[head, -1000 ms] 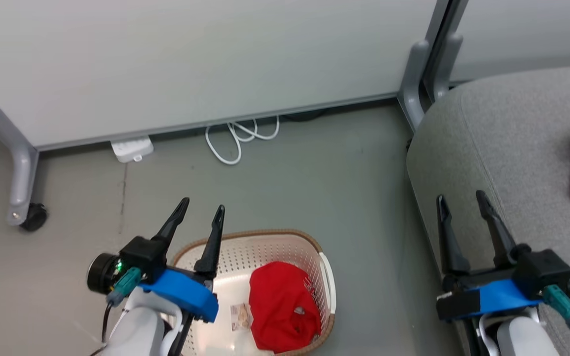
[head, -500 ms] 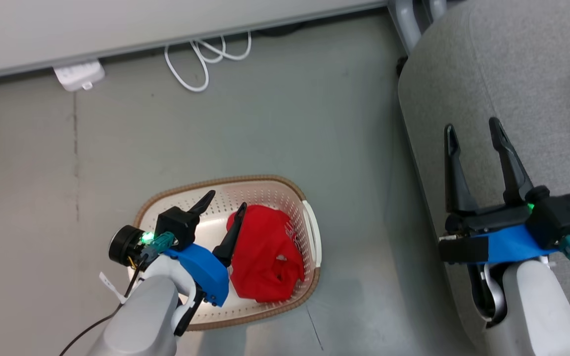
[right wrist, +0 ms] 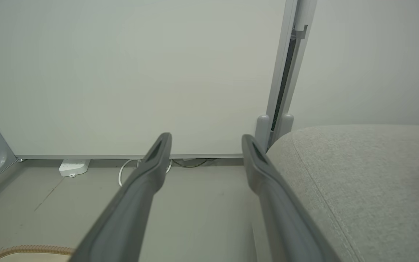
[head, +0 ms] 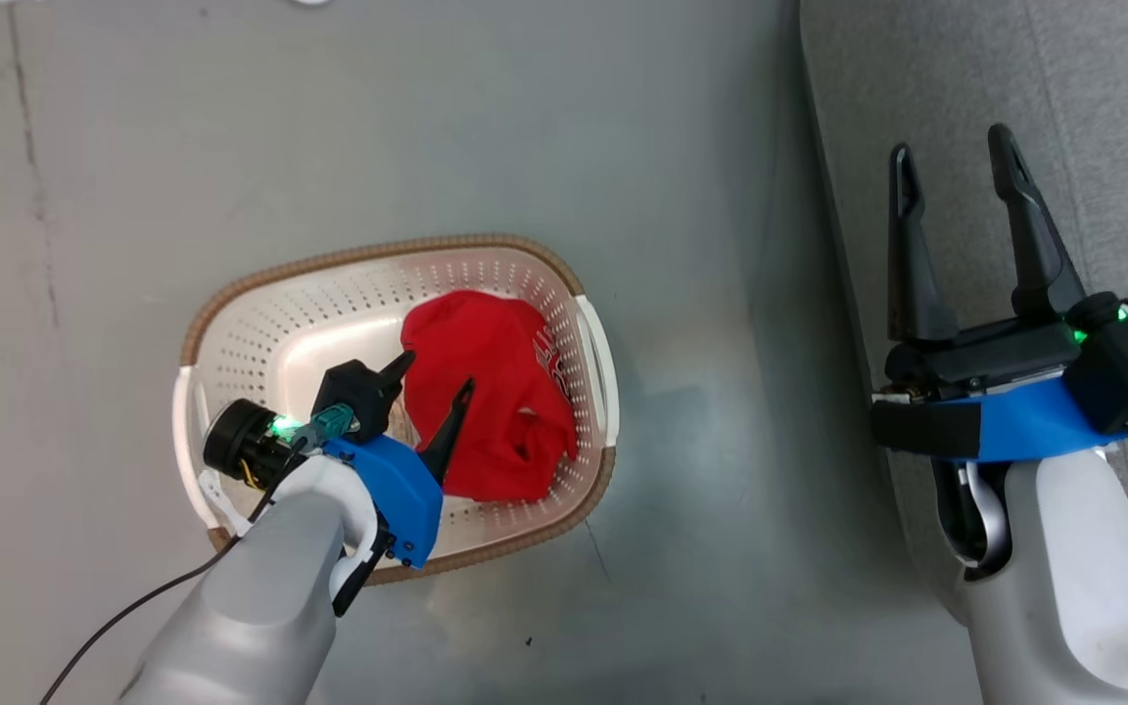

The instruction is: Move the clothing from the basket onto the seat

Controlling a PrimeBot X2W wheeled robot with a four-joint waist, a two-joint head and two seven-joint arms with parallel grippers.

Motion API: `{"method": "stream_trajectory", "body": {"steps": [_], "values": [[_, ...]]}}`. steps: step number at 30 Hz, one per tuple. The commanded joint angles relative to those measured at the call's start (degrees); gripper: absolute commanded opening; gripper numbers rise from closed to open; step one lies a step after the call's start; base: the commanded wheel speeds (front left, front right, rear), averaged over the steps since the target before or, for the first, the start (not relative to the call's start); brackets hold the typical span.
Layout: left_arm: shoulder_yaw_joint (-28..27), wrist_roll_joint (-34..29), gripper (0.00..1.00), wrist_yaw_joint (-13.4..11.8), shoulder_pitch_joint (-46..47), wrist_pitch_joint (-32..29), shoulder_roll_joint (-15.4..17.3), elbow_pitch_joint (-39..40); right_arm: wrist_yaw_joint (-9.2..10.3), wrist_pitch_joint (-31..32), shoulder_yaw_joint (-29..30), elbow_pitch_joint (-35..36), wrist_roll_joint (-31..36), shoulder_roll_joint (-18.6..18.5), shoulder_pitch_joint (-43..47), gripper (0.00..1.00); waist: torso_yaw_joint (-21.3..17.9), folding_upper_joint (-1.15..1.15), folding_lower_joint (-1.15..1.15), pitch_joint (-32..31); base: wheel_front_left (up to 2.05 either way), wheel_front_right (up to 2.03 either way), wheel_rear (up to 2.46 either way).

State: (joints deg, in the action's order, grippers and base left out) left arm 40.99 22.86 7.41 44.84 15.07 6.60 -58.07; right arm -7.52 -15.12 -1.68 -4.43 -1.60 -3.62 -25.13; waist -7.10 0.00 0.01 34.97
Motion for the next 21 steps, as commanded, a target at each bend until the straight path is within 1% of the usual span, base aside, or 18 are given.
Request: {"method": "stream_trajectory", "body": {"steps": [1,7,14,21], "values": [[1.22,0.79,1.0,0.1,1.3,0.15,0.35,-1.47,0.06,-0.05,-0.11,0.43,0.12,-0.06,-1.33,1.0,-0.5,0.0,-0.01,3.01,0.0,0.0,0.0],[5.55,4.23,1.0,0.09,4.92,-0.44,0.36,-6.24,0.05,-0.05,-0.24,1.26,0.48,-0.24,-3.07,1.0,-0.5,0.0,-0.01,7.45,0.0,0.0,0.0],[9.62,8.32,1.0,0.05,8.25,-4.48,0.55,-9.58,0.06,-0.05,0.08,2.39,0.74,-0.28,-4.78,1.0,-0.29,0.0,-0.01,12.02,0.0,0.0,0.0],[12.92,12.04,1.0,0.05,10.48,-9.15,0.98,-10.64,0.06,-0.04,-0.01,3.3,1.12,-0.17,-6.12,1.0,-0.16,0.0,-0.01,15.79,0.0,0.0,0.0]]}}
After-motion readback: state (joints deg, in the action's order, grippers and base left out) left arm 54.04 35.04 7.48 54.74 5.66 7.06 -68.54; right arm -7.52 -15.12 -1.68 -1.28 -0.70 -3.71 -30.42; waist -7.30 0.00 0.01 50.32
